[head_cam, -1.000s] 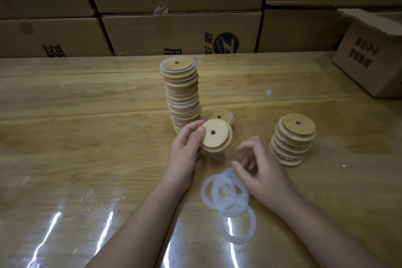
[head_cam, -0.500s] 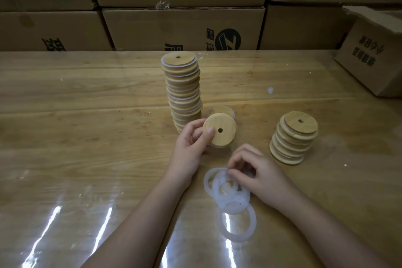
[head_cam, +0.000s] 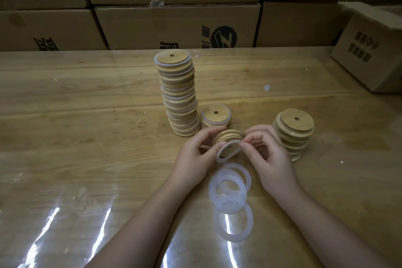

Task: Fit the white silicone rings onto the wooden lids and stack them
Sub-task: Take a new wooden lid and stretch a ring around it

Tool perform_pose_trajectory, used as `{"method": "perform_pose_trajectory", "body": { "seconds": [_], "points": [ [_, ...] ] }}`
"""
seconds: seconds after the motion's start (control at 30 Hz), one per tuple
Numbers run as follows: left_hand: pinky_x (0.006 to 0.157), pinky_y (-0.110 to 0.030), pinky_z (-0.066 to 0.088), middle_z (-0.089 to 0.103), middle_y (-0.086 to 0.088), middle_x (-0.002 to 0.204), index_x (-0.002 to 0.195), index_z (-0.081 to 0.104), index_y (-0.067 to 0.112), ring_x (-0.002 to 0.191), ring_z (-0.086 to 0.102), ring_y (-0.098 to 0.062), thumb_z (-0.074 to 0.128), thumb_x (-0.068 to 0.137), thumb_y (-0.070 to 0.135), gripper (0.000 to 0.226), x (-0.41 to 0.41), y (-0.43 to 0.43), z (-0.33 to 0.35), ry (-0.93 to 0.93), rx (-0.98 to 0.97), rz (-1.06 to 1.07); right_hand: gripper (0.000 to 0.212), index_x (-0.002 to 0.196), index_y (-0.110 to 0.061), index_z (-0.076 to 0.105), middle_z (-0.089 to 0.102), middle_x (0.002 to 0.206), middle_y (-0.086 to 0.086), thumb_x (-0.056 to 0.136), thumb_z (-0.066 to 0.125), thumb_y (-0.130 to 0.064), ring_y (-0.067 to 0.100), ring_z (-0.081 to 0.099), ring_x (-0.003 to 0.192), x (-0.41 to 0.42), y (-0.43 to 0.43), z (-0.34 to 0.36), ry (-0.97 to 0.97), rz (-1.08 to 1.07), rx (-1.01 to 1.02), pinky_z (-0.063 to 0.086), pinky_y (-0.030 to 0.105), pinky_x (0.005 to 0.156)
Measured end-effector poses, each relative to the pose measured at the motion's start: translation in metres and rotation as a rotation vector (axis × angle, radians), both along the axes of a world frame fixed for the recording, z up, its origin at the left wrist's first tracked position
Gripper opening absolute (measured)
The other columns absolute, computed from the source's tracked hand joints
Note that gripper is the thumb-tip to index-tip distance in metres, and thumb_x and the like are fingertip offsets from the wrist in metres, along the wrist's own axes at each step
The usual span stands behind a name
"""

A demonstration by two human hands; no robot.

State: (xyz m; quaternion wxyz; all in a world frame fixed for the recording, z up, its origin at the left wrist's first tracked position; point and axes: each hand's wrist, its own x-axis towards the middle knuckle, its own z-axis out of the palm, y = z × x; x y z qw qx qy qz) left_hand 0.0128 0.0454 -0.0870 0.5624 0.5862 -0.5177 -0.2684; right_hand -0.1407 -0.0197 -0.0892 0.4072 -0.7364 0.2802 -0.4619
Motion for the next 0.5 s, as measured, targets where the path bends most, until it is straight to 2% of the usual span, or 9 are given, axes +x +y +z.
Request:
{"method": "perform_pose_trajectory", "body": {
  "seconds": [0.07,0.17,0.23,0.3,0.33,0.4,0.5],
  "points": [
    [0.078,-0.026,0.052,0.067,0.006,0.104,0.111,0.06,0.026,0.092,0.063,-0.015,0.067,0.085,0.01,0.032,-0.0022,0.0016,-0.0005,-0.016,-0.02,0.011,0.014,0.082,-0.021,0.059,0.054,0.104,-0.008,0.084,0.065,-0.008,0.005,0.057,0.081,-0.0004,-0.0018,-0.0026,0.019,-0.028,-0.01,0.044,0.011,0.073],
    [0.071,-0.02,0.05,0.065,0.014,0.096,0.102,0.059,0.029,0.084,0.062,-0.006,0.065,0.087,0.02,0.019,-0.0046,0.0038,-0.0005,-0.033,-0.028,0.021,0.018,0.081,-0.022,0.058,0.058,0.099,-0.008,0.084,0.065,-0.005,0.01,0.057,0.08,0.0009,-0.0038,-0.0064,0.035,-0.043,-0.016,0.045,0.017,0.072],
    [0.075,-0.022,0.051,0.066,0.013,0.097,0.098,0.06,0.024,0.09,0.063,-0.006,0.056,0.09,0.025,0.009,-0.0051,0.0042,-0.0009,-0.073,-0.067,0.028,0.014,0.082,-0.022,0.058,0.059,0.095,-0.007,0.083,0.064,-0.01,0.013,0.058,0.08,0.0013,-0.005,-0.0076,0.036,-0.057,-0.034,0.046,0.019,0.072],
    [0.079,-0.022,0.05,0.065,0.009,0.104,0.096,0.061,0.021,0.097,0.062,-0.008,0.053,0.09,0.032,0.015,-0.0059,0.0046,-0.0008,-0.117,-0.098,0.023,0.011,0.082,-0.023,0.058,0.059,0.094,-0.007,0.083,0.063,-0.013,0.014,0.058,0.08,0.0015,-0.0055,-0.0081,0.029,-0.061,-0.042,0.047,0.019,0.072],
    [0.076,-0.02,0.05,0.064,0.009,0.108,0.095,0.061,0.021,0.096,0.061,-0.008,0.056,0.087,0.035,0.017,-0.0062,0.0045,-0.0007,-0.135,-0.1,0.021,0.012,0.082,-0.023,0.058,0.059,0.094,-0.007,0.083,0.063,-0.013,0.014,0.058,0.08,0.0017,-0.0059,-0.0087,0.027,-0.064,-0.04,0.047,0.02,0.071],
    [0.068,-0.016,0.049,0.062,0.01,0.111,0.093,0.059,0.02,0.094,0.06,-0.006,0.065,0.084,0.028,0.012,-0.0061,0.0034,-0.002,-0.191,-0.109,0.034,0.014,0.083,-0.023,0.058,0.059,0.093,-0.007,0.083,0.064,-0.011,0.013,0.058,0.079,0.002,-0.0068,-0.01,0.021,-0.073,-0.022,0.047,0.021,0.07],
    [0.067,-0.012,0.047,0.063,0.009,0.109,0.09,0.06,0.016,0.094,0.06,-0.001,0.062,0.087,0.012,0.006,-0.005,0.0016,-0.0058,-0.236,-0.146,0.073,0.015,0.083,-0.028,0.058,0.06,0.089,-0.009,0.083,0.063,-0.014,0.011,0.059,0.077,0.0028,-0.0067,-0.0107,0.01,-0.075,0.01,0.047,0.02,0.068]
  ]
}}
